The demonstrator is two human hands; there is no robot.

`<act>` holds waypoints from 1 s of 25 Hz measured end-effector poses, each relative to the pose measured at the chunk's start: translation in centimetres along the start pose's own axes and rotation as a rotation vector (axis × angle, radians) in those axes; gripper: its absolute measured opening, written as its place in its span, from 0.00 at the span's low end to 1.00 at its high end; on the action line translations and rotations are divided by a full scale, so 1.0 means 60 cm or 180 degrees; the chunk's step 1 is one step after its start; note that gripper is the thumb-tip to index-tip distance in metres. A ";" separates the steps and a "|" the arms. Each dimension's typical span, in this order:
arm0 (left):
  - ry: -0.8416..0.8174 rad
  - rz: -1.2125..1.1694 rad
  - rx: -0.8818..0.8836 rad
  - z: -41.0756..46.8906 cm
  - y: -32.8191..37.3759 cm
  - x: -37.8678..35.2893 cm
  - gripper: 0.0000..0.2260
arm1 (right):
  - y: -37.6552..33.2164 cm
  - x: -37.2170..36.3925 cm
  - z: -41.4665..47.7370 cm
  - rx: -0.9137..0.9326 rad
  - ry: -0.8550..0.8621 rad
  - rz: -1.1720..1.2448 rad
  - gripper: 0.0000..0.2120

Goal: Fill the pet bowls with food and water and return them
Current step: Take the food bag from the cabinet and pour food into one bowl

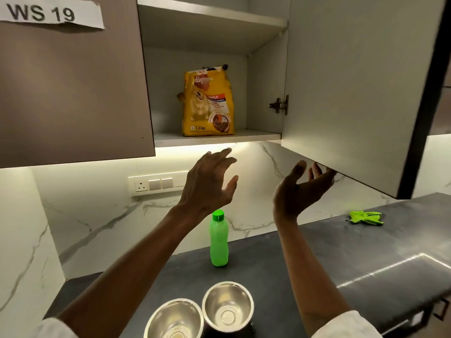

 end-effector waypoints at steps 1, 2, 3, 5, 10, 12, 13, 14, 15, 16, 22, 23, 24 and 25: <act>-0.0006 -0.0031 0.0062 0.004 -0.005 -0.001 0.22 | -0.002 -0.004 0.000 -0.0067 -0.0016 0.0091 0.32; -0.0028 -0.0042 0.0169 0.008 -0.012 -0.003 0.23 | -0.009 -0.011 -0.002 -0.0119 -0.0107 0.0061 0.35; -0.0065 -0.0084 0.0326 0.014 -0.019 -0.006 0.25 | -0.018 -0.017 -0.009 -0.0223 -0.0297 0.0118 0.38; -0.0144 -0.0172 0.0586 0.026 -0.033 -0.012 0.29 | -0.026 -0.032 -0.021 -0.0072 -0.0543 0.0130 0.38; -0.0082 -0.0125 0.0913 0.063 -0.076 -0.007 0.38 | -0.058 -0.099 -0.034 0.0437 -0.1110 -0.0033 0.38; -0.0020 -0.0206 0.1117 0.081 -0.099 -0.001 0.40 | -0.061 -0.129 -0.035 0.0466 -0.1382 -0.0077 0.39; -0.0012 -0.0262 0.1270 0.091 -0.108 0.003 0.42 | -0.061 -0.146 -0.035 0.0513 -0.1519 -0.0090 0.40; -0.0009 -0.0342 0.1384 0.101 -0.121 0.002 0.43 | -0.059 -0.163 -0.035 0.0563 -0.1649 -0.0123 0.40; -0.0035 -0.0419 0.1506 0.112 -0.132 0.003 0.45 | -0.057 -0.182 -0.033 0.0629 -0.1767 -0.0185 0.40; -0.0027 -0.0517 0.1605 0.123 -0.145 0.004 0.47 | -0.054 -0.202 -0.031 0.0679 -0.1900 -0.0238 0.40; -0.0039 -0.1295 0.2608 0.193 -0.206 0.014 0.45 | -0.049 -0.312 0.005 0.0792 -0.2501 -0.0657 0.37; -0.0100 -0.1405 0.2764 0.200 -0.215 0.011 0.44 | -0.046 -0.324 0.009 0.0784 -0.2564 -0.0742 0.36; -0.0131 -0.1506 0.2866 0.209 -0.225 0.007 0.43 | -0.042 -0.338 0.014 0.0797 -0.2609 -0.0799 0.35; -0.0160 -0.1597 0.2962 0.219 -0.234 0.004 0.43 | -0.039 -0.351 0.016 0.0852 -0.2619 -0.0865 0.34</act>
Point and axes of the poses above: each hand's wrist, its own z-axis towards the middle knuckle, its own x-axis out of the back of the hand, y = z × x, the point moved 2 cm from there along z, towards the middle knuckle, and after that the axes turned 10 degrees about -z, right-handed, at the moved point
